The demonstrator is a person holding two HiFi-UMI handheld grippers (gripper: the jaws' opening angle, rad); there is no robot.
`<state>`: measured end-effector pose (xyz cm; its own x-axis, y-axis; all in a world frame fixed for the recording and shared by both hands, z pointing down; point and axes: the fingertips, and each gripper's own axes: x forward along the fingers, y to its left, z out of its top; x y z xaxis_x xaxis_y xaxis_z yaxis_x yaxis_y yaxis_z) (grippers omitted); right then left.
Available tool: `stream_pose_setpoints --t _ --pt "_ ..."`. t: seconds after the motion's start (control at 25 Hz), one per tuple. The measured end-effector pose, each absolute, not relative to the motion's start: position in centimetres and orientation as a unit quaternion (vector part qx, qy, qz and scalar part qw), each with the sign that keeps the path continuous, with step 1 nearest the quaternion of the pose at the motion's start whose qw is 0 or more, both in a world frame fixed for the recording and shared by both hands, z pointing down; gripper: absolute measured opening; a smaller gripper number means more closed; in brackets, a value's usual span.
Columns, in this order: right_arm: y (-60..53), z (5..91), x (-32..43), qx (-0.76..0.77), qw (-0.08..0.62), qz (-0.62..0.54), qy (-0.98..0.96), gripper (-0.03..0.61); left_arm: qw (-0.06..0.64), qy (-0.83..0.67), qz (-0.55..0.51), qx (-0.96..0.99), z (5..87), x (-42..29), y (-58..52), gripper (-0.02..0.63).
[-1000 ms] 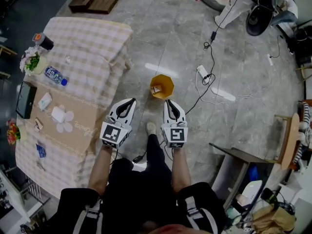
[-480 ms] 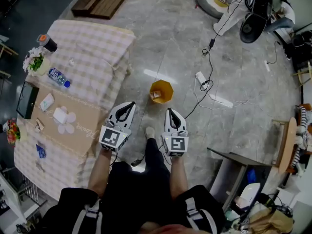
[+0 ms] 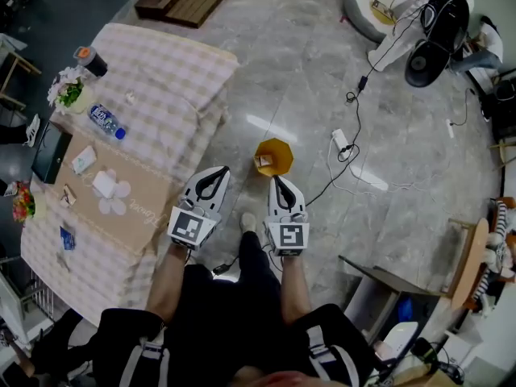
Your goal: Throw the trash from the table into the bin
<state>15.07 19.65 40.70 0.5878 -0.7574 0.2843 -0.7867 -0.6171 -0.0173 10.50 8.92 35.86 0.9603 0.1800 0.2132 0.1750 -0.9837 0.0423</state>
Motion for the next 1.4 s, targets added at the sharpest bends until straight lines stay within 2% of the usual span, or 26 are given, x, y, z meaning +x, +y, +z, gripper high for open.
stream_pose_setpoints --t 0.36,0.76,1.4 --pt "13.0 38.4 17.2 0.824 0.056 0.108 -0.553 0.006 0.013 -0.019 0.098 0.995 33.9 11.1 5.2 0.003" --pt "1.8 37.5 15.4 0.739 0.051 0.092 -0.666 0.006 0.014 -0.193 0.082 0.978 32.8 5.6 -3.9 0.003" --pt "-20.2 41.7 13.8 0.678 0.076 0.086 -0.726 0.006 0.029 -0.275 0.115 0.954 37.9 2.6 -22.9 0.003"
